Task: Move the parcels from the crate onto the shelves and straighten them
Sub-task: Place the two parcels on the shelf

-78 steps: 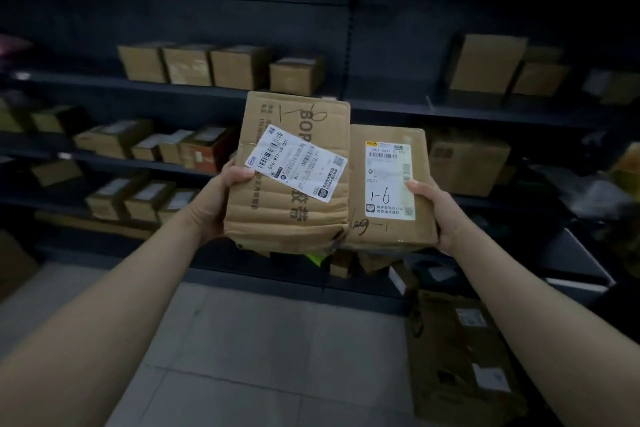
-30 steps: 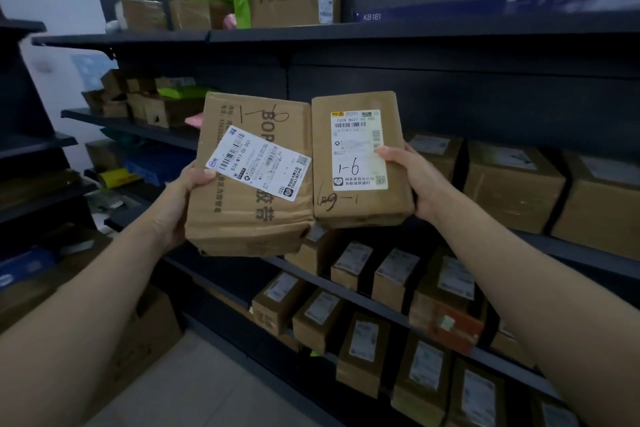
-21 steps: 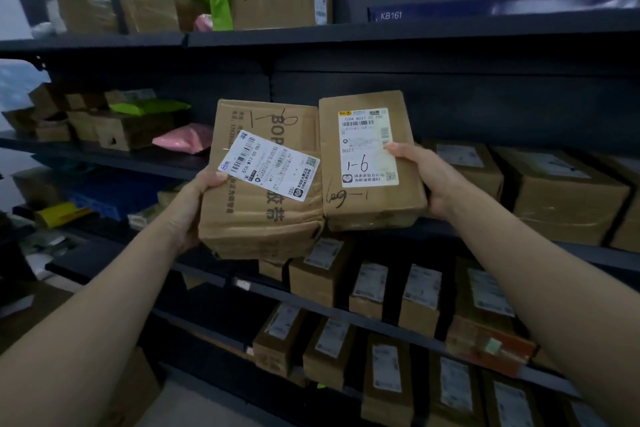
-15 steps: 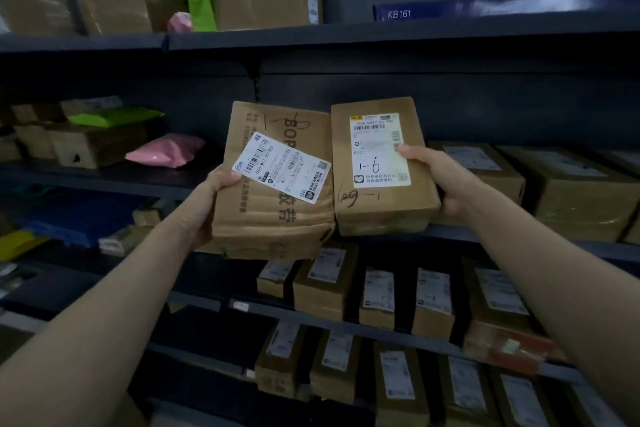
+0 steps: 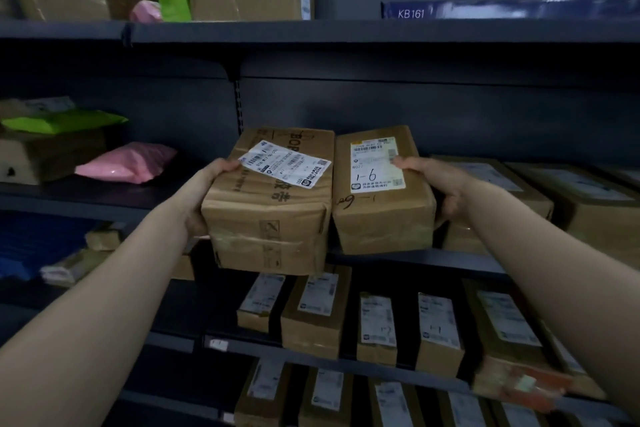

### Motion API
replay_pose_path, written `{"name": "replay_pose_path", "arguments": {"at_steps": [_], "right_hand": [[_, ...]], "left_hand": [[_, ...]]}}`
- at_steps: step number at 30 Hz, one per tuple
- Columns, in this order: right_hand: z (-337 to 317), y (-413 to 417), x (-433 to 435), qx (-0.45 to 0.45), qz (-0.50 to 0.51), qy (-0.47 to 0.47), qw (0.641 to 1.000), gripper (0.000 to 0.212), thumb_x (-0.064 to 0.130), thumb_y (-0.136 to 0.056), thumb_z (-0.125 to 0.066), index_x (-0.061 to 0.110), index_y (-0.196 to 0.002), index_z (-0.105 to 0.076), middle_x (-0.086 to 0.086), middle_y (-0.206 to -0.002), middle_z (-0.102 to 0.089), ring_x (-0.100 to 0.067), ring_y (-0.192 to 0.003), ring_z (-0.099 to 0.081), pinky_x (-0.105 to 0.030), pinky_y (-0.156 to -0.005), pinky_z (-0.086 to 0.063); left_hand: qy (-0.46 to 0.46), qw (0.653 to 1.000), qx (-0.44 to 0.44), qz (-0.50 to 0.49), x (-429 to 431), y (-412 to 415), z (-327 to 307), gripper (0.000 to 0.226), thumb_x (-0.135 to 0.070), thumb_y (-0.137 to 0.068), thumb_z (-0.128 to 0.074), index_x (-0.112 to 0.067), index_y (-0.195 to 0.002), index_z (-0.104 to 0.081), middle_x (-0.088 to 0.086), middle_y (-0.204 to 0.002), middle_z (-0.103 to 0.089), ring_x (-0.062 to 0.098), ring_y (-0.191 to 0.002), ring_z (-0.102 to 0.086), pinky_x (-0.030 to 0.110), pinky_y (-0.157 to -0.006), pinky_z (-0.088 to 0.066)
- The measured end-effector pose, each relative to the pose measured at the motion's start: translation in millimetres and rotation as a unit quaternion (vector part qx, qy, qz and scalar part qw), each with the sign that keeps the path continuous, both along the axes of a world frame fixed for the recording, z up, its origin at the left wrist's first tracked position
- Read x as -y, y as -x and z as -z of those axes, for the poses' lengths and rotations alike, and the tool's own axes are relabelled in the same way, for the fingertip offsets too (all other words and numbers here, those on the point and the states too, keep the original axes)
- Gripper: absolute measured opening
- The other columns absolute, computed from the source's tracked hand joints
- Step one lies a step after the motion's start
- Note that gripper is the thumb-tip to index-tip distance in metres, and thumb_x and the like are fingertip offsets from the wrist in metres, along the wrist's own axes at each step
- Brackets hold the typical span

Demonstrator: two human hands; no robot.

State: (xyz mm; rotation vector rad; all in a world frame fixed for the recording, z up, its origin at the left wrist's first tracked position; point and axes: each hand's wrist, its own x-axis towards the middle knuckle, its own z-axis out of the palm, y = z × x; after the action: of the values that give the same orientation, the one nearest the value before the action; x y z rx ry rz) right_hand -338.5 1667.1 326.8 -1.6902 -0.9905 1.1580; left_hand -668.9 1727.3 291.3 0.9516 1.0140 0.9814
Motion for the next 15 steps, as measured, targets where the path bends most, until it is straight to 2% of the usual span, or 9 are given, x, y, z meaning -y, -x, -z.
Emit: {"name": "replay_pose_path", "arguments": {"at_steps": [3,5,8,10,12,13,15], "right_hand": [[0,6,-7,0.012,0.006,0.008,1.0,0.058,0.057,-0.076,-0.069,0.023,-0.121,-0.057,-0.013,-0.115,-0.063,-0.039,-0.109,-0.055,-0.068,-0.1,-0.032],[1,11,-12,0.015,0.017,0.009,1.0,0.057,0.057,-0.076,-0.069,0.023,-0.12,-0.057,-0.013,-0.116,-0.063,-0.039,-0.109,-0.054,-0.068,-0.1,-0.032],[6,22,-16,0.022,0.04,0.023,0.999,0.053,0.056,-0.077,-0.069,0.022,-0.117,-0.056,-0.013,-0.114,-0.062,-0.038,-0.109,-0.055,-0.065,-0.099,-0.035],[9,29,-17,0.026,0.071,0.015,0.997,0.046,0.046,-0.084,-0.067,0.016,-0.118,-0.059,-0.014,-0.11,-0.065,-0.034,-0.101,-0.06,-0.056,-0.093,-0.046],[13,33,-19,0.042,0.126,-0.029,0.991,0.042,0.031,-0.089,-0.066,0.007,-0.122,-0.06,-0.015,-0.107,-0.068,-0.029,-0.086,-0.065,-0.041,-0.074,-0.056],[15,35,-19,0.065,0.151,-0.053,0.985,0.043,0.026,-0.088,-0.067,0.005,-0.125,-0.059,-0.015,-0.108,-0.068,-0.028,-0.084,-0.065,-0.035,-0.068,-0.055],[15,42,-17,0.133,0.19,-0.096,0.968,0.048,0.023,-0.087,-0.068,0.005,-0.13,-0.056,-0.013,-0.12,-0.063,-0.027,-0.094,-0.061,-0.03,-0.073,-0.049]], "left_hand": [[0.026,1.0,-0.008,0.006,-14,6,-1,0.039,-0.046,-0.083,-0.059,-0.013,-0.102,-0.066,0.009,-0.078,-0.073,0.024,-0.062,-0.07,0.036,-0.076,-0.051],[0.028,0.999,-0.018,0.012,-25,10,-2,0.038,-0.047,-0.084,-0.058,-0.013,-0.098,-0.066,0.008,-0.074,-0.073,0.023,-0.059,-0.069,0.033,-0.071,-0.052],[0.039,0.998,-0.03,0.034,-36,17,-8,0.037,-0.047,-0.084,-0.058,-0.013,-0.094,-0.066,0.009,-0.074,-0.072,0.024,-0.062,-0.068,0.033,-0.069,-0.052],[0.045,0.997,-0.048,0.048,-44,25,-10,0.041,-0.049,-0.078,-0.063,-0.013,-0.097,-0.066,0.01,-0.081,-0.072,0.026,-0.075,-0.067,0.037,-0.081,-0.05],[0.039,0.993,-0.081,0.071,-52,33,-13,0.049,-0.051,-0.07,-0.069,-0.016,-0.105,-0.066,0.01,-0.093,-0.071,0.028,-0.089,-0.063,0.045,-0.095,-0.044],[0.037,0.991,-0.101,0.083,-55,34,-13,0.051,-0.051,-0.068,-0.069,-0.017,-0.106,-0.065,0.01,-0.095,-0.07,0.029,-0.091,-0.062,0.047,-0.097,-0.042],[0.027,0.984,-0.147,0.096,-57,34,-18,0.041,-0.05,-0.072,-0.065,-0.017,-0.097,-0.063,0.01,-0.087,-0.068,0.028,-0.085,-0.06,0.043,-0.089,-0.045]]}}
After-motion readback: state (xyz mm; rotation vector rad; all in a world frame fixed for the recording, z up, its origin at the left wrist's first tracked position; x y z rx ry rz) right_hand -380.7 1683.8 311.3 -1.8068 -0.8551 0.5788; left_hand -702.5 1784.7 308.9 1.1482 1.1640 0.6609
